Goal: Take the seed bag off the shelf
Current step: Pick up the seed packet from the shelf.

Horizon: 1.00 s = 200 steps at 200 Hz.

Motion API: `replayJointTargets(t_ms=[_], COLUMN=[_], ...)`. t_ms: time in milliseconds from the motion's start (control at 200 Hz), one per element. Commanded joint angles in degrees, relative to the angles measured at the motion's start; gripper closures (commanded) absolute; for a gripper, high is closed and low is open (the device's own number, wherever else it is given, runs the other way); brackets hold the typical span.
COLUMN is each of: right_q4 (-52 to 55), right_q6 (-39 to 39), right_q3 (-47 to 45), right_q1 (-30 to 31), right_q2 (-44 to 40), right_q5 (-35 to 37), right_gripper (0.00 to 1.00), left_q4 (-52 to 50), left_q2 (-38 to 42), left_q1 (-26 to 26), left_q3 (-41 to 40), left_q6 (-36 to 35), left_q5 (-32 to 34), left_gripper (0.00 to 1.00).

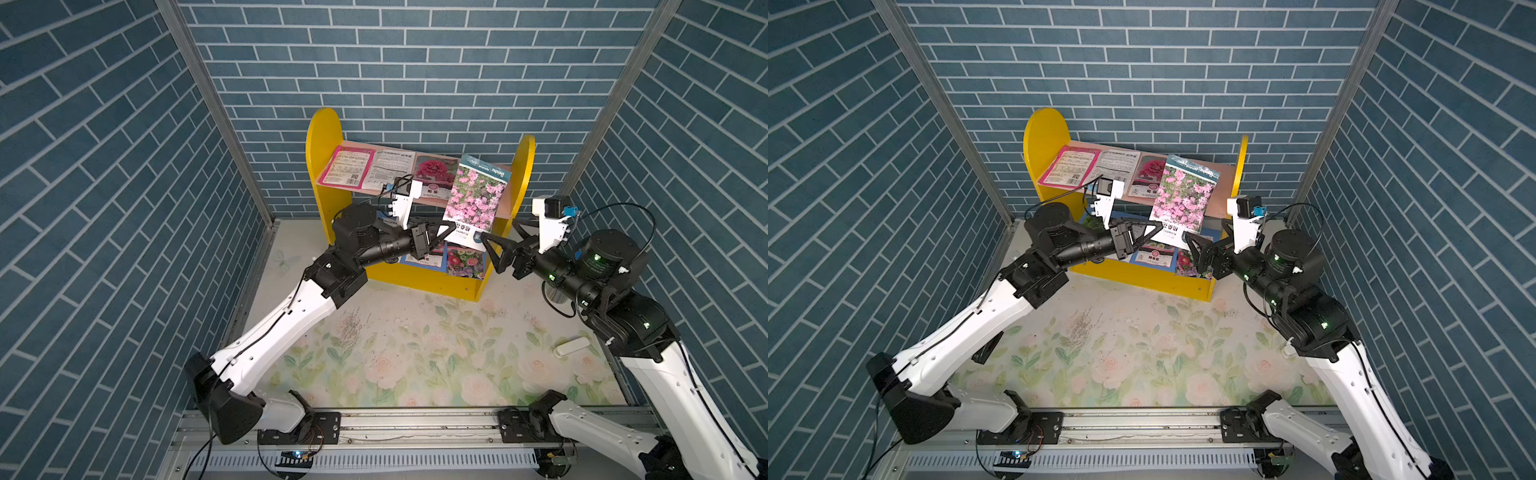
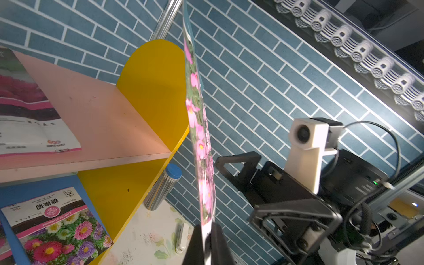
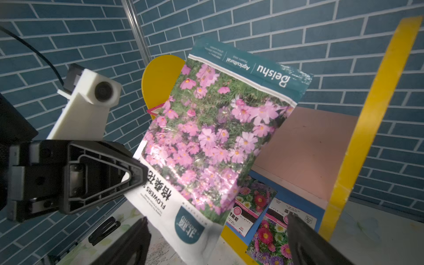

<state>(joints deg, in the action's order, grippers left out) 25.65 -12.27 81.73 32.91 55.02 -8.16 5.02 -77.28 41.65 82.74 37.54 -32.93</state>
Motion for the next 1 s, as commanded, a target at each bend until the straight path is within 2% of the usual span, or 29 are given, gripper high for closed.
replayJointTargets(t_ms=[0, 205, 310, 455, 735, 940, 995], right_q4=[-5.3, -16.7, -21.2, -23.2, -24.7, -26.3, -26.2], right_q6=[-3.5, -10.5, -13.1, -14.4, -14.9, -16.0, -16.2], right_q3=[0.7, -2.6, -3.6, -4.6, -7.8, -8.2, -8.0], right_q1=[-2.2, -6.8, -7.1, -7.1, -7.3, -7.6, -7.6], right_q2=[0.5, 2.2, 2.7, 2.3, 0.2, 0.4, 0.8], right_q5=[-10.7, -31.9, -37.3, -39.3, -37.6, -37.2, -37.3], right_gripper=[0.06, 0.08, 0.11, 0.17, 0.45, 0.73, 0.82], left_q4=[0.8, 5.1, 6.9, 11.1, 11.8, 11.7, 11.2], left_q2=[3.4, 9.1, 9.9, 10.1, 9.9, 9.5, 9.5], left_q1=[0.3, 0.3, 0.2, 0.3, 0.3, 0.3, 0.3], left_q3=[-2.9, -8.8, -10.3, -11.7, -12.6, -13.1, -13.1], left_q6=[-4.2, -5.2, -4.8, -3.1, -2.7, -2.7, -3.2], left_q5=[-0.8, -3.4, -4.4, -5.6, -2.6, -2.6, -2.3], left_gripper=[1.0, 1.0, 1.0, 1.0, 1.0, 1.0, 0.93])
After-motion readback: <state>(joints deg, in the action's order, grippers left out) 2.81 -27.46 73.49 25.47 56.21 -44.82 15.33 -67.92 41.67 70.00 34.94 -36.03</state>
